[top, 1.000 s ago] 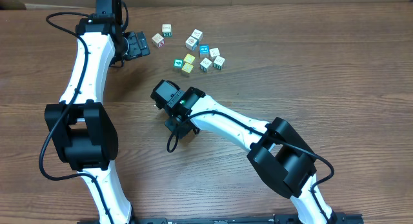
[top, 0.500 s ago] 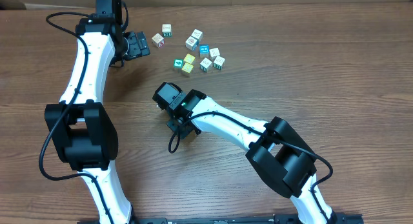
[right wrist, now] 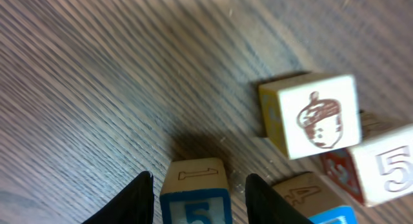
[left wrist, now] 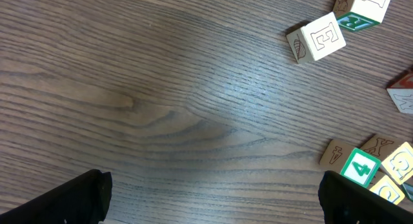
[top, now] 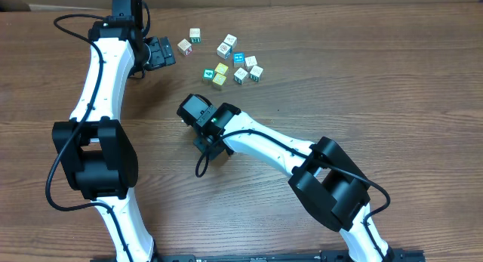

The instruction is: Form a circle

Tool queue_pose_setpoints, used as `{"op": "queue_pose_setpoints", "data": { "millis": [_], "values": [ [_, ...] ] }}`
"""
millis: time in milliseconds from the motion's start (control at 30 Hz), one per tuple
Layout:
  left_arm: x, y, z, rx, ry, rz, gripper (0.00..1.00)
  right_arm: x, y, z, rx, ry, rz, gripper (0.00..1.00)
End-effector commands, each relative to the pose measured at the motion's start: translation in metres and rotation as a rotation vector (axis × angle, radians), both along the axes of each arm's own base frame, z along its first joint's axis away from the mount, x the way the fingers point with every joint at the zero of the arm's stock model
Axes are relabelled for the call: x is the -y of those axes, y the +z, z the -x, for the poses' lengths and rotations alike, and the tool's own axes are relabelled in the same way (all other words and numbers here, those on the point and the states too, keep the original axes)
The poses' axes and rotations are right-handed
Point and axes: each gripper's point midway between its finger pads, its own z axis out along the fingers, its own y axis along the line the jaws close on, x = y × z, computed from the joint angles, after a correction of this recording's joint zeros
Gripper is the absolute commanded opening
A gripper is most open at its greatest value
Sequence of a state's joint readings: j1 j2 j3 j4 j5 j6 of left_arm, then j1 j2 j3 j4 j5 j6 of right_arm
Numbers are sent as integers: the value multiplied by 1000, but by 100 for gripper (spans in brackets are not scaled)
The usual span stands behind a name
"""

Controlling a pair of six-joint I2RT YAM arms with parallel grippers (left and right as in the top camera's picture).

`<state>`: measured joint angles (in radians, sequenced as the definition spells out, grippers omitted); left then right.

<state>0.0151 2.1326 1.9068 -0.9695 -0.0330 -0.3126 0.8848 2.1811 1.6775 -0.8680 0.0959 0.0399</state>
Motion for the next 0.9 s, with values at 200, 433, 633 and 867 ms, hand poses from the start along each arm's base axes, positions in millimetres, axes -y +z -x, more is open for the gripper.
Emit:
{"op": "queue_pose_setpoints", "data": {
  "millis": [200,433,633,867],
  "values": [
    [0,5,-5,18,7,10,100,-13,54,-17,63,-18,-48,39],
    [0,5,-5,18,7,10,100,-27,59,12,-101,-8,-138,21],
    [0,5,-5,18,7,10,100,-27,56,19,-141,-91,-146,4],
    [0,5,-5,18,7,10,100,-22,35,36,-180,-139,-106,4]
  ]
}}
